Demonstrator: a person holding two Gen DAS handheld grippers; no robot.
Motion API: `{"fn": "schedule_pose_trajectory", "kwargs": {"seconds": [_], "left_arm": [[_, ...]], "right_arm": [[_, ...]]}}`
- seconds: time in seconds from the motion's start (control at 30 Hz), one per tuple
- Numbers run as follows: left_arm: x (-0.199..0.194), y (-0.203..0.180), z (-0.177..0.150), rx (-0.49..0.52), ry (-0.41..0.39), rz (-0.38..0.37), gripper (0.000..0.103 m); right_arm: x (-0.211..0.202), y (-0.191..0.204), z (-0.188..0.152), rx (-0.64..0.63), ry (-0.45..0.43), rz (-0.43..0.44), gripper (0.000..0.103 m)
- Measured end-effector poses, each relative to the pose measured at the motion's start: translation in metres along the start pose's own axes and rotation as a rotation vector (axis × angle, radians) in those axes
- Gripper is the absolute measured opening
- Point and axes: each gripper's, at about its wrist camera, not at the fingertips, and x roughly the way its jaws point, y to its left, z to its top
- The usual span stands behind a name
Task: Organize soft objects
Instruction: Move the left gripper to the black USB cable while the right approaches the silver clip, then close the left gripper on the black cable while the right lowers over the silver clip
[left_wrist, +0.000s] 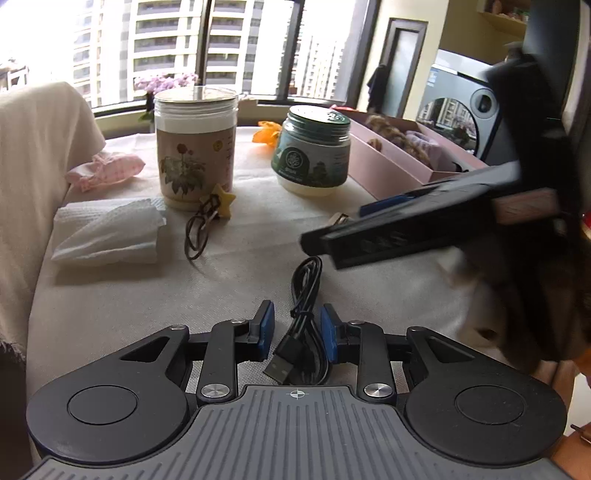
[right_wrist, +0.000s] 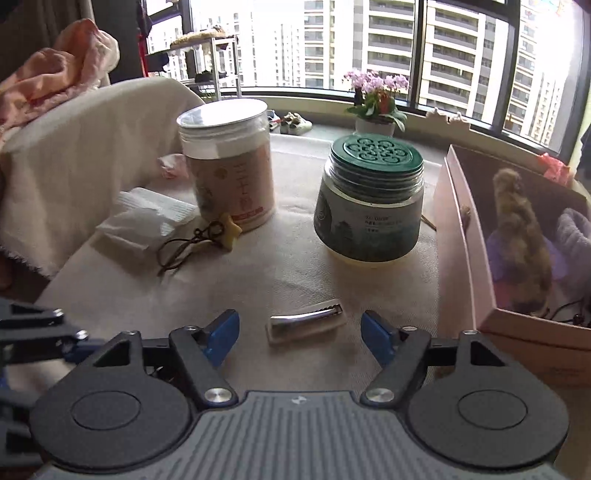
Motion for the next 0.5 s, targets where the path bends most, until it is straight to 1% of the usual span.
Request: {"fn": "schedule_pose_trajectory", "kwargs": {"seconds": [0.03, 0.1, 0.13, 0.17, 0.27, 0.5], "left_arm": [[0.000, 0.001, -0.001, -0.005, -0.004, -0.008, 0.031], [-0.001, 0.005, -0.002, -0.020, -0.008, -0.025, 0.031], [-0.001, 0.006, -0.002, -0.028, -0.009, -0.032, 0.031], [-0.001, 0.008, -0.002, -0.035, -0.009, -0.036, 0.031], [-0.001, 0.007, -0.002, -0.041, -0.006, -0.032, 0.031], [0.000, 0.002, -0.001, -0.016, 0.001, -0.005, 0.031]], "right_arm": [[0.005, -0.001, 0.001, 0.005, 0.006, -0.007, 0.073], [0.010, -0.003, 0.002, 0.011, 0.001, -0.014, 0.067], [0.010, -0.003, 0.002, 0.003, 0.003, -0.016, 0.062], [0.009, -0.001, 0.001, -0.013, 0.001, -0.017, 0.051], [0.001, 0.004, -0.001, -0.042, -0.004, -0.004, 0.051], [-0.035, -0.001, -0.012, -0.022, -0.043, 0.016, 0.051]]}}
